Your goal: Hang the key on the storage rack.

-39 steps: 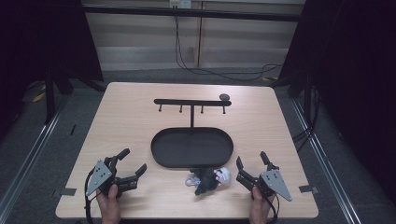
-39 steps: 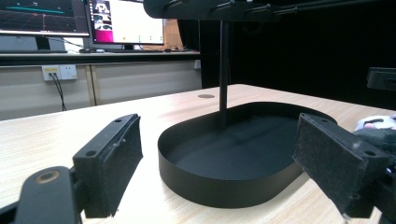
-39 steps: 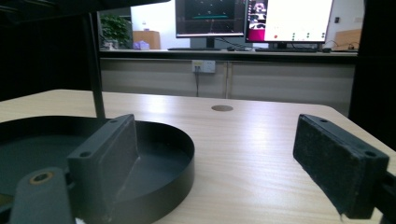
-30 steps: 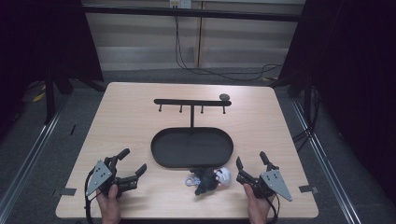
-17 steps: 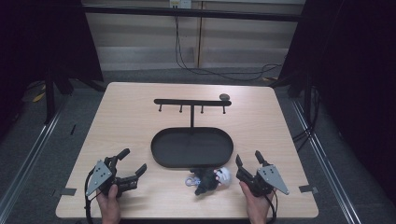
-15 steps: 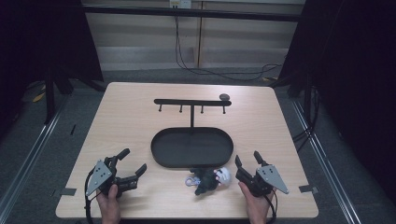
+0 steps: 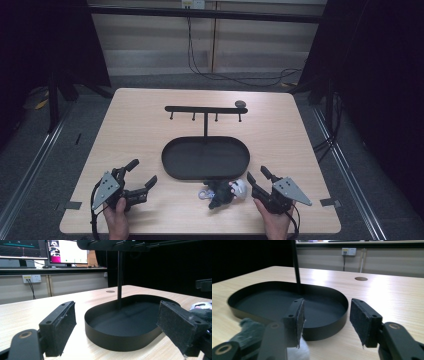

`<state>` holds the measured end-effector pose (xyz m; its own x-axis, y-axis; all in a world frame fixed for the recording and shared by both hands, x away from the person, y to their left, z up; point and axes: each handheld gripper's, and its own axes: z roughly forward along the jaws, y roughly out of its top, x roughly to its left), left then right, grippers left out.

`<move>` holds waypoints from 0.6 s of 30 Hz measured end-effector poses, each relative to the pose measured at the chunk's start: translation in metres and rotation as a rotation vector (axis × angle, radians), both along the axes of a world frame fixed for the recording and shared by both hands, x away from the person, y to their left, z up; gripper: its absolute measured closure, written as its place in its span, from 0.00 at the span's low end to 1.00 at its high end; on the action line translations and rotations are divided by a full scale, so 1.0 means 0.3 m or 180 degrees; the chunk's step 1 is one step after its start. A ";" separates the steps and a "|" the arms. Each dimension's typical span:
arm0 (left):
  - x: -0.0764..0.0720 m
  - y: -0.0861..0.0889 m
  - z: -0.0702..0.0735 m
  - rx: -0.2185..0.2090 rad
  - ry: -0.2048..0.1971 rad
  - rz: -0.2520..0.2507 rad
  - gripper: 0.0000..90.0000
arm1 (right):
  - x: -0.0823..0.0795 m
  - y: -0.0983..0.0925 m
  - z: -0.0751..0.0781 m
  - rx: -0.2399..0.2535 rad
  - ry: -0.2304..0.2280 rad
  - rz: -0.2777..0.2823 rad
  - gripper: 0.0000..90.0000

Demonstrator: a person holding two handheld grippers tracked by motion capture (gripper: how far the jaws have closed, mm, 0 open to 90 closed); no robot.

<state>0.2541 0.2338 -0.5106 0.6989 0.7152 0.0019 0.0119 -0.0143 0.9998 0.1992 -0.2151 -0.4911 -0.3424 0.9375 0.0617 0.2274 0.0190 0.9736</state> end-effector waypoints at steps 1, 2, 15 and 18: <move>0.000 0.000 0.000 0.0002 0.0002 -0.0001 0.17 | -0.003 0.001 0.001 0.0000 0.0026 0.0030 0.49; 0.000 0.000 0.000 0.0002 0.0001 0.0001 0.17 | -0.006 0.002 0.004 -0.0015 0.0040 0.0052 0.49; 0.000 0.000 0.000 0.0005 0.0005 0.0002 0.17 | 0.026 0.051 0.082 -0.0092 0.0304 0.0572 0.57; 0.000 0.000 0.000 0.0001 0.0000 -0.0001 0.17 | 0.041 0.063 0.095 -0.0256 0.0320 0.0452 0.61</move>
